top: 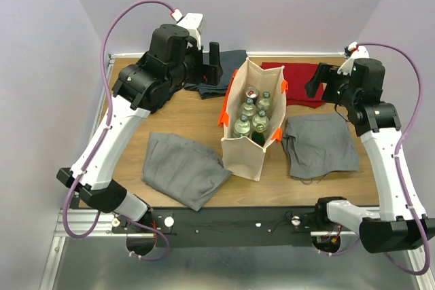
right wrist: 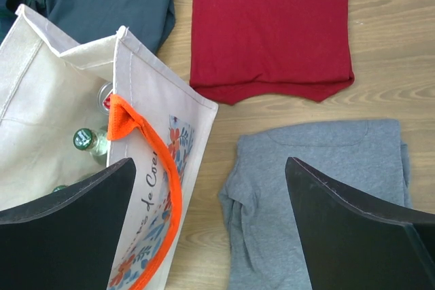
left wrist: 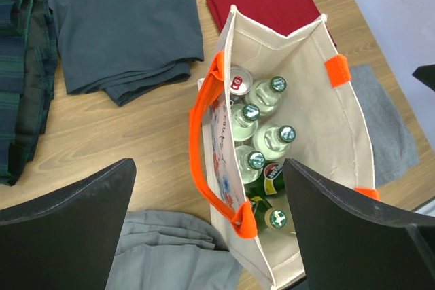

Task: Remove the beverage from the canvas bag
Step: Adjust the canvas bag at the center of the board.

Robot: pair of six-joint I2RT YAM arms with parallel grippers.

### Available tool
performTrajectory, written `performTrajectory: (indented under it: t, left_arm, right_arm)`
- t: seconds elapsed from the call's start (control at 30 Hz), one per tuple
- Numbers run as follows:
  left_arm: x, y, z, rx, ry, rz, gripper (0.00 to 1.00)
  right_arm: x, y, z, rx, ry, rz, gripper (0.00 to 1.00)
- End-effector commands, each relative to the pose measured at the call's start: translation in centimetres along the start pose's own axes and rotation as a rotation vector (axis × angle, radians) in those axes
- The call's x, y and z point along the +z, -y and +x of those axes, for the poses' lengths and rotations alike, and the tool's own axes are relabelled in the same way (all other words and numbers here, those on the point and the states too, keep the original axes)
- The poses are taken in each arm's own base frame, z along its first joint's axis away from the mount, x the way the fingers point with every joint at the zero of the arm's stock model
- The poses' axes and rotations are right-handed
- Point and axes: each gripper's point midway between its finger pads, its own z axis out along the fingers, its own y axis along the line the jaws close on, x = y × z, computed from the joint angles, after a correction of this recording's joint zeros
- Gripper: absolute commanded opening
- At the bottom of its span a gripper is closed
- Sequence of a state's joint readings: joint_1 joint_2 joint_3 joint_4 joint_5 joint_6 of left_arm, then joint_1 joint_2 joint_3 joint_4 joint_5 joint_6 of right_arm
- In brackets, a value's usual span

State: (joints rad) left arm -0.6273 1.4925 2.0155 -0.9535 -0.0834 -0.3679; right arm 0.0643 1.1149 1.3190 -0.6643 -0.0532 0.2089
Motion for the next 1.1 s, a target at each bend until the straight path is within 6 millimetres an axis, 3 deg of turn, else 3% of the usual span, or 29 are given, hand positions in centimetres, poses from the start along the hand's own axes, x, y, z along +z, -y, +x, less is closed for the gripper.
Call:
performTrajectory:
  t: [0.0, 0.17, 0.23, 0.27, 0.37, 0.47, 0.53, 0.67, 0.7, 0.8, 0.83, 0.9, 1.07]
  left_arm:
    - [-0.7, -0.4, -0.9, 0.036, 0.029, -0.004, 0.99]
    - [-1.2, 2.0, -0.9, 0.042, 0.041, 0.144, 0.99]
    - [-1.7, 1.3, -1.2, -0.005, 0.075, 0.179, 0.99]
    - [-0.8, 1.8, 0.0, -0.057, 0.051, 0.252, 0.99]
    - [-0.8, 1.3, 0.5, -0.131, 0.032, 0.34, 0.99]
    - [-1.3, 2.6, 1.6, -0.095, -0.012, 0.374, 0.99]
    - [-1.6, 2.3, 1.9, -0.056, 0.0, 0.317, 0.99]
    - [-2.6, 4.2, 4.1, 0.02, -0.055, 0.304, 0.99]
    - [-2.9, 5.5, 5.0, 0.042, -0.076, 0.33, 0.99]
    - [-2.5, 6.4, 7.5, 0.067, -0.13, 0.335, 0.99]
    - [-2.7, 7.5, 8.5, 0.088, -0.155, 0.357, 0.99]
    - [-2.8, 8.1, 9.8, 0.136, -0.175, 0.337, 0.99]
    - [-3.5, 11.8, 13.7, 0.248, -0.28, 0.418, 0.99]
  right_arm:
    - [-0.4, 0.0, -1.8, 0.01, 0.047, 0.014, 1.0]
    - [0.2, -0.8, -1.9, 0.022, 0.032, -0.025, 1.0]
    - [0.4, -1.2, -1.7, 0.021, 0.021, -0.047, 1.0]
    - [0.6, -1.5, -1.4, 0.022, 0.009, -0.065, 1.0]
    - [1.0, -1.9, 0.1, 0.024, -0.059, -0.096, 1.0]
    - [1.0, -2.2, 1.3, 0.035, -0.097, -0.118, 1.0]
    - [0.5, -2.5, 1.3, 0.039, -0.086, -0.135, 1.0]
    - [0.0, -3.7, 3.0, 0.024, -0.12, -0.224, 1.0]
    - [0.1, -3.7, 3.5, 0.024, -0.137, -0.231, 1.0]
    - [0.7, -3.1, 5.8, 0.032, -0.227, -0.206, 1.0]
    - [0.8, -2.8, 6.3, 0.032, -0.242, -0.192, 1.0]
    - [0.4, -2.2, 6.7, 0.027, -0.227, -0.162, 1.0]
    - [-0.4, -1.5, 5.7, 0.037, -0.146, -0.116, 1.0]
